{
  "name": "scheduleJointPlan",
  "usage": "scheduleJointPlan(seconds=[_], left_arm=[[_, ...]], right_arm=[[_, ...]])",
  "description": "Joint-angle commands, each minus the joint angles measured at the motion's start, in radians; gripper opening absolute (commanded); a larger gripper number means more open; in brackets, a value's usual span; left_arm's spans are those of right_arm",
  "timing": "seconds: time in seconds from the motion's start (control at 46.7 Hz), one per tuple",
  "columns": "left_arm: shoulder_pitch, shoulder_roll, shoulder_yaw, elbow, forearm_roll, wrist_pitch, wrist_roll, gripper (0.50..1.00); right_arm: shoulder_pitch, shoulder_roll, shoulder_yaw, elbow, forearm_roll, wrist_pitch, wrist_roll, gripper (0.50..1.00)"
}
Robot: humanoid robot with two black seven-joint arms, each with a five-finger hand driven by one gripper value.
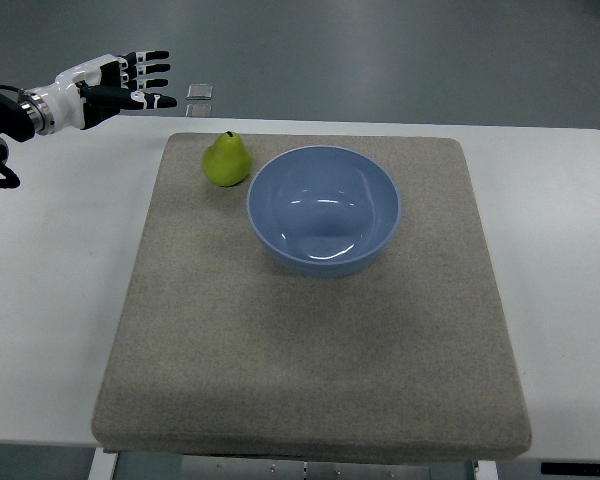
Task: Place pear in bowl with left hand
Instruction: 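Move the left hand toward the green pear beside the bowl, then close the left hand fingers around the green pear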
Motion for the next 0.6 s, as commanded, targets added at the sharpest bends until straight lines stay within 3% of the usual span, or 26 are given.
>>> scheduleJointPlan(seconds=[0.0, 0.193, 0.407, 0.578], left_arm=[[-0.029, -0.006, 0.007, -0.012, 0.157, 0.0, -0.024, 0.996], [-0.095, -0.009, 0.047, -0.073, 0.394, 0.0, -0.045, 0.994], [-0.114, -0.006, 0.151, -0.165, 0.435, 0.003, -0.05, 0.994], [-0.111, -0.014, 0.187, -0.216, 0.616, 0.09, -0.072, 0.994]], right_arm=[[0.0, 0.0, 0.0, 0.0, 0.0, 0.0, 0.0, 0.926], [0.0, 0.0, 0.0, 0.0, 0.0, 0.0, 0.0, 0.926], [0.0, 0.0, 0.0, 0.0, 0.0, 0.0, 0.0, 0.926], [0.0, 0.0, 0.0, 0.0, 0.0, 0.0, 0.0, 0.926]])
